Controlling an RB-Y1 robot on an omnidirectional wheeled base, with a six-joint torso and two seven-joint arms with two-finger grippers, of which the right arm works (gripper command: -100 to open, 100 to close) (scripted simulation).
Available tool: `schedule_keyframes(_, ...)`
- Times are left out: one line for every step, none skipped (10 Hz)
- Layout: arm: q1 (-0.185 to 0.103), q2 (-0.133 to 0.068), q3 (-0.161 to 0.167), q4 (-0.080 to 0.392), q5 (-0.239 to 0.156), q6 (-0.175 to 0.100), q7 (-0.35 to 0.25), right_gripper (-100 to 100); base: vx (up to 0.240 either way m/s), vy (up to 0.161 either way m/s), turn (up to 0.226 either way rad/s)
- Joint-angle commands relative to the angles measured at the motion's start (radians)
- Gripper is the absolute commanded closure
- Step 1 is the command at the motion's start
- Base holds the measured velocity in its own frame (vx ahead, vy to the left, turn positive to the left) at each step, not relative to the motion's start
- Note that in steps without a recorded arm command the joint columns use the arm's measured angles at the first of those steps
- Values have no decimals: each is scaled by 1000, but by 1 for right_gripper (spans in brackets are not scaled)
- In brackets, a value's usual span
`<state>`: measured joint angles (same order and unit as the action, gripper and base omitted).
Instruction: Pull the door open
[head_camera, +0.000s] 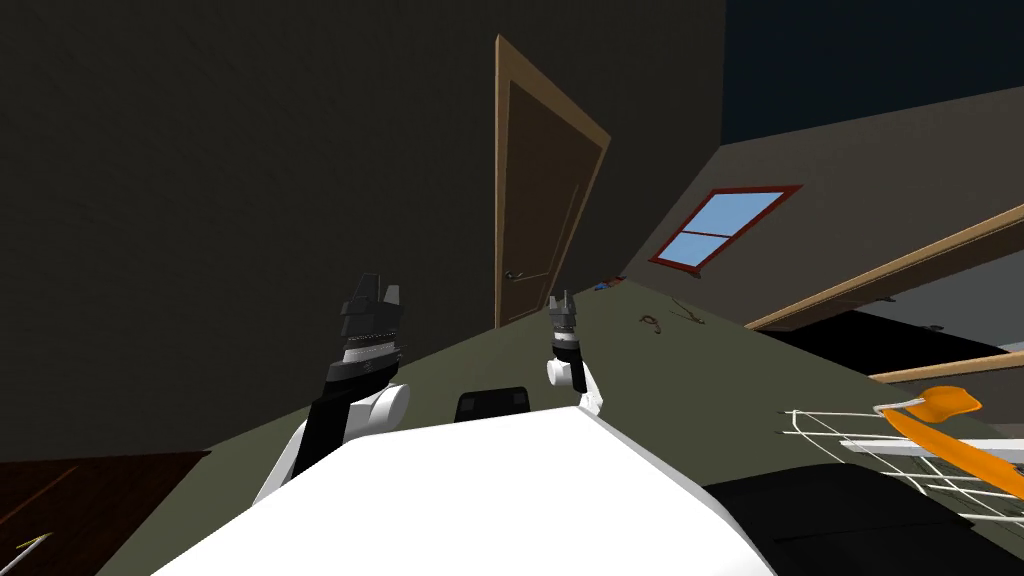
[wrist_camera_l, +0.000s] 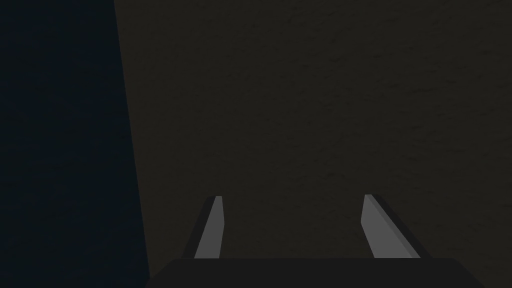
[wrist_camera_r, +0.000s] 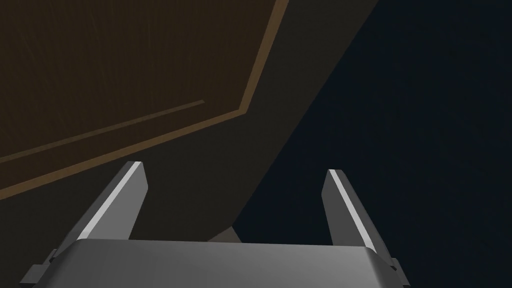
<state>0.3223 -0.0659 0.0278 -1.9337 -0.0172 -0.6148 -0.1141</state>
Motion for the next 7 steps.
schedule_keyframes(-12, -2, 0, 37, 0, 0, 3, -100, 65, -46, 44)
schedule_keyframes(-30, -8, -3, 71, -1, -2, 5, -100, 65, -35, 84)
schedule_keyframes(-48, -14, -7, 108, -2, -4, 6, -100, 80, -40, 166)
schedule_keyframes(-48, -14, -7, 117, -2, -4, 6, -100, 52, -42, 54)
schedule_keyframes(-67, -20, -10, 157, -3, -7, 8, -100, 49, -41, 99)
schedule_keyframes(-86, -25, -13, 191, -5, -9, 9, -100, 69, -52, 147)
schedule_keyframes(-86, -25, -13, 202, -5, -9, 9, -100, 45, -47, 60)
